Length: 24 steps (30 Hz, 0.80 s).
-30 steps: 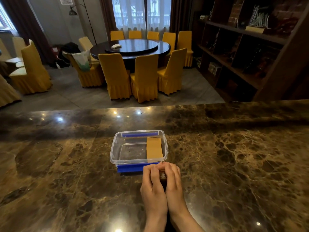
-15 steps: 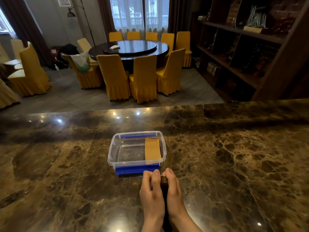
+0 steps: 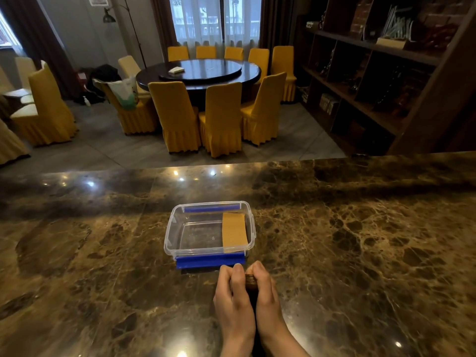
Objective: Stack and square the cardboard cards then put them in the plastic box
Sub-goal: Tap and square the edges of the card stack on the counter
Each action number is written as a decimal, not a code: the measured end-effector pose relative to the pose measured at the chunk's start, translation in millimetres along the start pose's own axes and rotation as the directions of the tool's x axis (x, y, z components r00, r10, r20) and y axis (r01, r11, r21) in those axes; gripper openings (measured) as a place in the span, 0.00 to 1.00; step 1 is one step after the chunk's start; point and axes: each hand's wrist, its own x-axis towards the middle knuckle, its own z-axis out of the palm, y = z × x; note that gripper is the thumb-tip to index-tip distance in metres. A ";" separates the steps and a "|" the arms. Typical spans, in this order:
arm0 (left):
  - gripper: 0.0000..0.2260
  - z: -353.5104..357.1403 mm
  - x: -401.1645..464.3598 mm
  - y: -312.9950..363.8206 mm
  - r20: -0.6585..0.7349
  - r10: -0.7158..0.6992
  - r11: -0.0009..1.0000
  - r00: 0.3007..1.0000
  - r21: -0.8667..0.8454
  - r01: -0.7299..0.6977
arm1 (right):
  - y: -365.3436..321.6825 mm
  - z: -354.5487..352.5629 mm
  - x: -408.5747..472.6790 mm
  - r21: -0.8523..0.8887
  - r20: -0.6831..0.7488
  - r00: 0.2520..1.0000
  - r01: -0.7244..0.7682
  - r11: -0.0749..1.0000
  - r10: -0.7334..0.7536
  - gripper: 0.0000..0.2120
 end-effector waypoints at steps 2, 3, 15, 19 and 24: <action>0.27 -0.2 -0.1 2.8 0.013 0.002 1.000 1.000 -0.005 -0.002 | -4.7 0.9 -1.5 0.004 0.013 1.000 0.023 1.000 -0.023 0.26; 0.27 0.3 0.4 4.1 0.026 0.002 1.000 1.000 -0.005 -0.002 | -6.5 0.5 -2.2 0.009 0.021 0.999 0.039 0.999 -0.039 0.27; 0.31 -76.3 16.7 6.0 0.527 -0.006 0.941 0.850 0.291 -0.174 | -7.7 -7.3 -2.3 0.041 0.089 0.993 0.069 0.997 -0.073 0.21; 0.25 -75.1 18.5 10.9 0.522 0.063 0.841 0.850 0.432 -0.327 | -8.7 -9.0 -1.3 0.007 0.093 0.995 0.023 1.000 -0.024 0.25; 0.20 -65.3 12.6 17.4 0.445 0.006 0.900 0.895 0.387 -0.199 | -19.4 -26.6 1.0 0.033 0.209 0.976 -0.061 0.998 0.053 0.25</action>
